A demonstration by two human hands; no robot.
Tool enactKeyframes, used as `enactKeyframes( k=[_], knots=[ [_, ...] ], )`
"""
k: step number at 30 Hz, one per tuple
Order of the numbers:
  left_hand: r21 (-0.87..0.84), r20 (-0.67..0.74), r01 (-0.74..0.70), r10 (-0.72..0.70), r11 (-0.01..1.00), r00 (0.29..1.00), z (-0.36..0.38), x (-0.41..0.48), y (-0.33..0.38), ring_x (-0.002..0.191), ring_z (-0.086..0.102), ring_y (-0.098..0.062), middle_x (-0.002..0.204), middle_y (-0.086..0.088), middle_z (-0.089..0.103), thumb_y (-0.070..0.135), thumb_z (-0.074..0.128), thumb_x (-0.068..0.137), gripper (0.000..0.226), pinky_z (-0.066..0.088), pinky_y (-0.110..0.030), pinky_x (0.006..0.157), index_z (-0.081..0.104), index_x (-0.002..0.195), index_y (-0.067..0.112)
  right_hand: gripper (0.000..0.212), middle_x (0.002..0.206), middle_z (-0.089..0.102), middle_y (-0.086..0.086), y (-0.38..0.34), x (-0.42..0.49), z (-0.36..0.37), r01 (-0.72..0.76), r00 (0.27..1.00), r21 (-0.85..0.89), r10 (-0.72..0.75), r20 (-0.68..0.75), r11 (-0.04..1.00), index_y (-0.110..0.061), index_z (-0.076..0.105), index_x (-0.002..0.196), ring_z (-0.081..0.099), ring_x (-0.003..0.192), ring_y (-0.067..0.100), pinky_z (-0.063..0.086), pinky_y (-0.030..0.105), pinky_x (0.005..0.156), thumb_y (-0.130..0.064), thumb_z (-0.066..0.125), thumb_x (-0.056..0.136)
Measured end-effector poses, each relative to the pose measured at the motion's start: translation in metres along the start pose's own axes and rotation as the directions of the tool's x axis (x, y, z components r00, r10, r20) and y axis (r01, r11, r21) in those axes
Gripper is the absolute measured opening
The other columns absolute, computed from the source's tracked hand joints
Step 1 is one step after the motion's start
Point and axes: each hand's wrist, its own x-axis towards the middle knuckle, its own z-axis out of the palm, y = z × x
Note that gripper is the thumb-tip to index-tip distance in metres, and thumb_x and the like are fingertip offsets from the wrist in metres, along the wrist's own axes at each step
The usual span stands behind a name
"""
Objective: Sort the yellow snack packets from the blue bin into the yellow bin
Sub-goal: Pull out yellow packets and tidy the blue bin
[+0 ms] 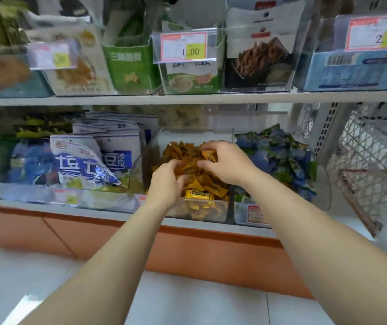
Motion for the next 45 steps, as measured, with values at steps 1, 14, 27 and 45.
enactKeyframes(
  k=[1,14,27,45],
  knots=[
    [0.047,0.051,-0.034,0.032,0.998,0.998,0.0,-0.001,-0.002,0.119,0.059,-0.022,0.129,-0.005,0.063,0.025,0.067,0.093,0.043,0.046,-0.031,0.097,0.059,0.134,0.018,0.062,0.139,0.056,0.002,-0.001,0.007,0.003,-0.011,0.999,-0.026,0.012,0.05,1.0,-0.028,0.048,0.143,0.055,0.123,0.024,0.049,0.037,0.098,-0.05,0.065,0.088],
    [0.026,0.159,-0.353,0.344,0.935,0.925,0.005,-0.04,0.065,0.108,0.058,-0.005,0.117,0.011,0.063,0.032,0.061,0.094,0.027,0.049,-0.026,0.094,0.064,0.121,0.028,0.009,0.093,0.062,-0.014,0.069,-0.1,-0.082,-0.087,0.972,-0.07,0.07,-0.222,0.994,-0.033,0.069,0.096,0.059,0.085,0.008,0.042,0.026,0.074,-0.03,0.068,0.088],
    [0.133,0.663,-0.634,0.407,0.762,0.628,0.118,-0.027,0.172,0.125,0.054,-0.014,0.138,0.007,0.058,0.047,0.065,0.089,0.056,0.049,-0.037,0.1,0.052,0.14,0.027,0.047,0.101,0.062,-0.003,0.154,-0.16,-0.084,-0.298,0.941,0.042,0.301,-0.155,0.954,-0.017,0.048,0.138,0.06,0.097,0.019,0.037,0.026,0.073,-0.031,0.06,0.095],
    [0.155,0.264,-0.515,0.467,0.843,0.844,0.092,-0.001,0.137,0.092,0.061,-0.012,0.102,0.009,0.067,0.039,0.074,0.086,0.017,0.052,-0.032,0.075,0.071,0.101,0.034,0.053,0.089,0.059,-0.002,0.159,-0.163,-0.082,-0.251,0.963,0.046,0.254,-0.094,0.967,-0.022,0.032,0.144,0.059,0.078,0.015,0.053,0.045,0.073,-0.035,0.054,0.097]
  ],
)
